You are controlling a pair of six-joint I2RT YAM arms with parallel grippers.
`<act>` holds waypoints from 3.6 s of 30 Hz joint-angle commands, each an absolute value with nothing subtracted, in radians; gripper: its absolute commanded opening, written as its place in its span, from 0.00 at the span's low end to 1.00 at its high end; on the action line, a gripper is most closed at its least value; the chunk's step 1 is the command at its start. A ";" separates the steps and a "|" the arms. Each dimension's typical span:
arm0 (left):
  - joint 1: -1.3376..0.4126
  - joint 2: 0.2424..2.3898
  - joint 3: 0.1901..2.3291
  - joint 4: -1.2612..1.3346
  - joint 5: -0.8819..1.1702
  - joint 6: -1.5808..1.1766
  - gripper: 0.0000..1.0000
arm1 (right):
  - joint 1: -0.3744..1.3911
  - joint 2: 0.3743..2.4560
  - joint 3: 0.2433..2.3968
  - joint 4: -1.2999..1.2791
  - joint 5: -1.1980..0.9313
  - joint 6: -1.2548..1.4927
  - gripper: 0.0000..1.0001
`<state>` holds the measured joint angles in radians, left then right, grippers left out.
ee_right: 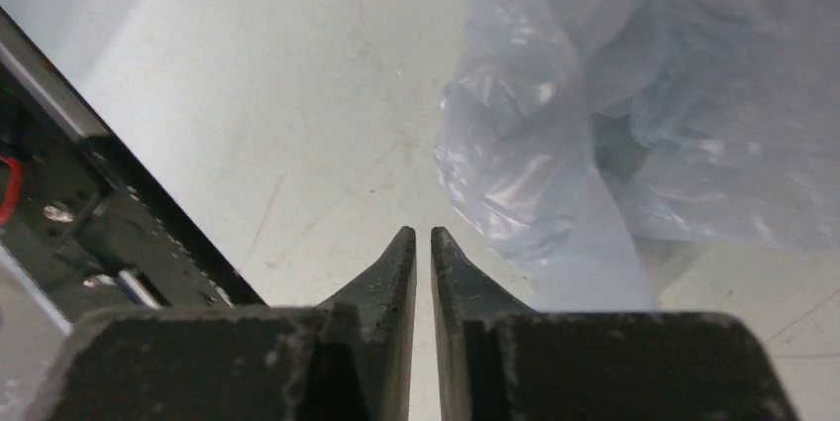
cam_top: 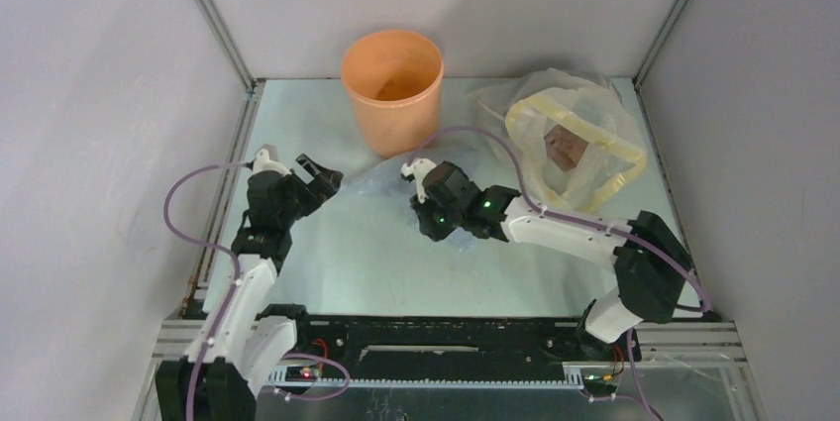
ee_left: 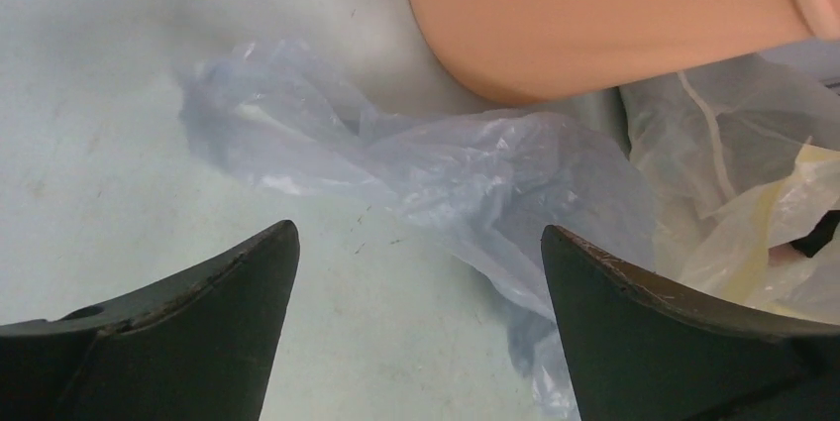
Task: Put the trash bags into the trash bin
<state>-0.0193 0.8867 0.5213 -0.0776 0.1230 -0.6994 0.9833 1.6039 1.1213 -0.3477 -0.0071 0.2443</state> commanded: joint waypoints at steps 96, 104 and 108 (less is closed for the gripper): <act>-1.058 1.264 0.451 0.205 -0.382 -0.961 0.04 | 0.716 1.446 0.896 -0.046 -0.156 0.650 0.00; -0.962 1.115 0.551 -0.171 -0.268 -0.792 0.00 | 0.521 1.394 0.896 -0.181 -0.085 0.515 0.00; -0.897 0.995 0.549 -0.311 -0.186 -0.718 0.00 | 0.375 1.371 0.895 -0.220 -0.088 0.449 0.00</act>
<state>-0.9508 1.1103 0.5201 -0.1146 -0.2760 -0.8406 0.4908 1.4227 0.8955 -0.1661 -0.1265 0.5461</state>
